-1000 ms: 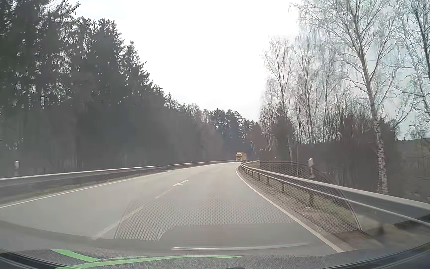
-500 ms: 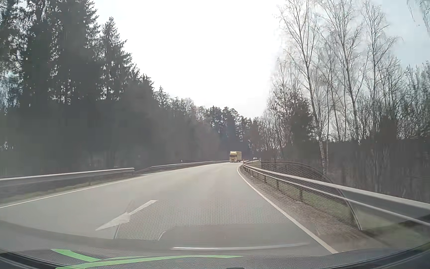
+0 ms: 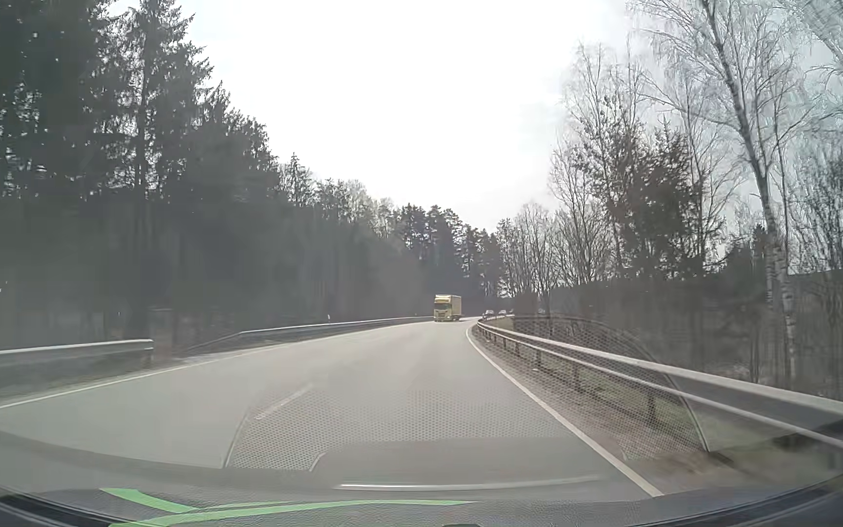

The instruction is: Follow the waypoints while adhering to traffic rules and regulations

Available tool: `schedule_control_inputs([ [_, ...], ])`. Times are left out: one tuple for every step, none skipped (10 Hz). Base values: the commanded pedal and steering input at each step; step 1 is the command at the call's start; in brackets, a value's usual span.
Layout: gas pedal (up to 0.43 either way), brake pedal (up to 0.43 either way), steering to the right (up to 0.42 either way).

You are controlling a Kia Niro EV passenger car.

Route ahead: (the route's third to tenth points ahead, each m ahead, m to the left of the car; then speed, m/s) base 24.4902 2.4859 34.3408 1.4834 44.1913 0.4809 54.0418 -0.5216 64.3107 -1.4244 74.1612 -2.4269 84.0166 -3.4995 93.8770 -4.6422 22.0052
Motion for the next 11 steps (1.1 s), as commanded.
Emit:
schedule_control_inputs([
  [0.299, 0.0, 0.011],
  [0.299, 0.0, 0.012],
  [0.299, 0.0, 0.011],
  [0.299, 0.0, 0.012],
  [0.299, 0.0, 0.012],
  [0.299, 0.0, 0.012],
  [0.299, 0.0, 0.012],
  [0.299, 0.0, 0.012],
  [0.299, 0.0, 0.012],
  [0.299, 0.0, 0.012],
  [0.299, 0.0, 0.011],
])
